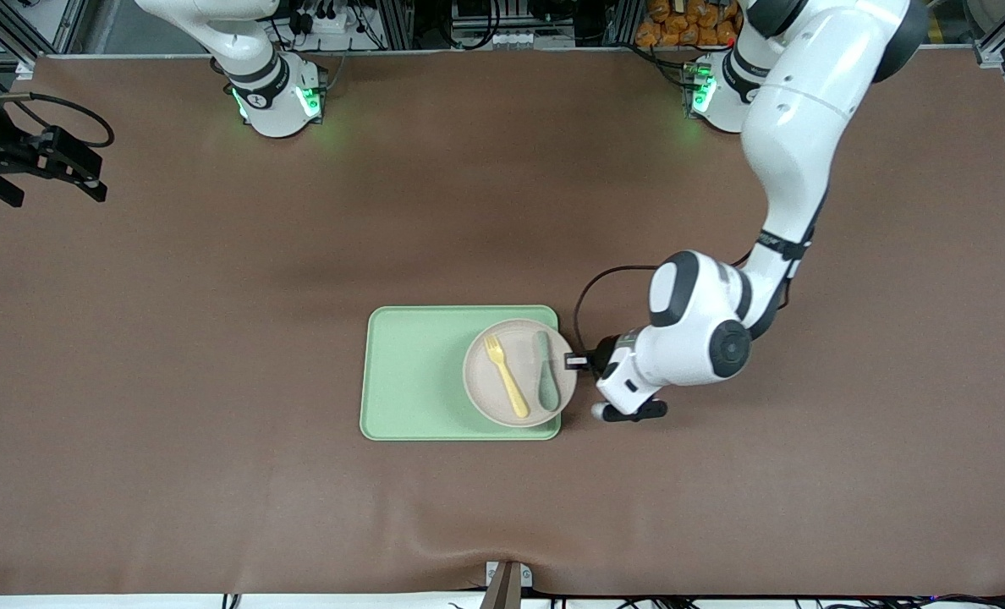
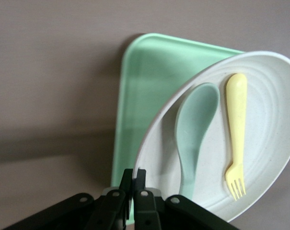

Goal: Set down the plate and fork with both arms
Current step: 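Carry the plate with the left gripper onto the green tray, then open the left gripper to release the plate on the tray, then withdraw the left gripper while the right gripper reaches toward the plate, then lower the right gripper and grasp the yellow fork handle, then lift the fork with the right gripper and move it beside the plate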

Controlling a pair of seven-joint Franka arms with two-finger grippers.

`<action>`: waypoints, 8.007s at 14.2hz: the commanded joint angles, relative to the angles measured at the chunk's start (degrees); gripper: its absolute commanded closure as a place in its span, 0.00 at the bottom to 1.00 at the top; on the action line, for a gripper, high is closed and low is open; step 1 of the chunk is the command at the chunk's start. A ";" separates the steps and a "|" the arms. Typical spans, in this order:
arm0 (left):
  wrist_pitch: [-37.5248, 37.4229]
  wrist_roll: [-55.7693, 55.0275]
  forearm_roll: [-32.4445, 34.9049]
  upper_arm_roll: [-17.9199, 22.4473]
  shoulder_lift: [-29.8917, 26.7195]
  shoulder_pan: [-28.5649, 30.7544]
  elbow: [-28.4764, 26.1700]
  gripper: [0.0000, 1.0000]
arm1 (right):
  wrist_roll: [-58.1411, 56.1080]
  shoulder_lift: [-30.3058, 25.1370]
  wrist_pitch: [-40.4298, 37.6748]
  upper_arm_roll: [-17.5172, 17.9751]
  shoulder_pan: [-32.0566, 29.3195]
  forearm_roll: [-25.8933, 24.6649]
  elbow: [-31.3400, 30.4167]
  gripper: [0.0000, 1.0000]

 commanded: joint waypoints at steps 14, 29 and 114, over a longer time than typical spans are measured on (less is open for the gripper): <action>-4.81 -3.70 0.10 7.89 -3.35 -5.79 4.85 0.00 | -0.53 0.69 -0.11 0.26 -0.59 1.59 0.80 0.00; -38.50 6.39 24.36 7.81 -33.78 24.00 3.97 0.00 | -0.80 12.02 1.21 0.70 8.37 1.59 5.19 0.00; -40.53 14.23 24.36 7.81 -52.86 23.84 -14.40 0.00 | 24.96 56.33 36.55 1.22 25.62 6.16 23.04 1.00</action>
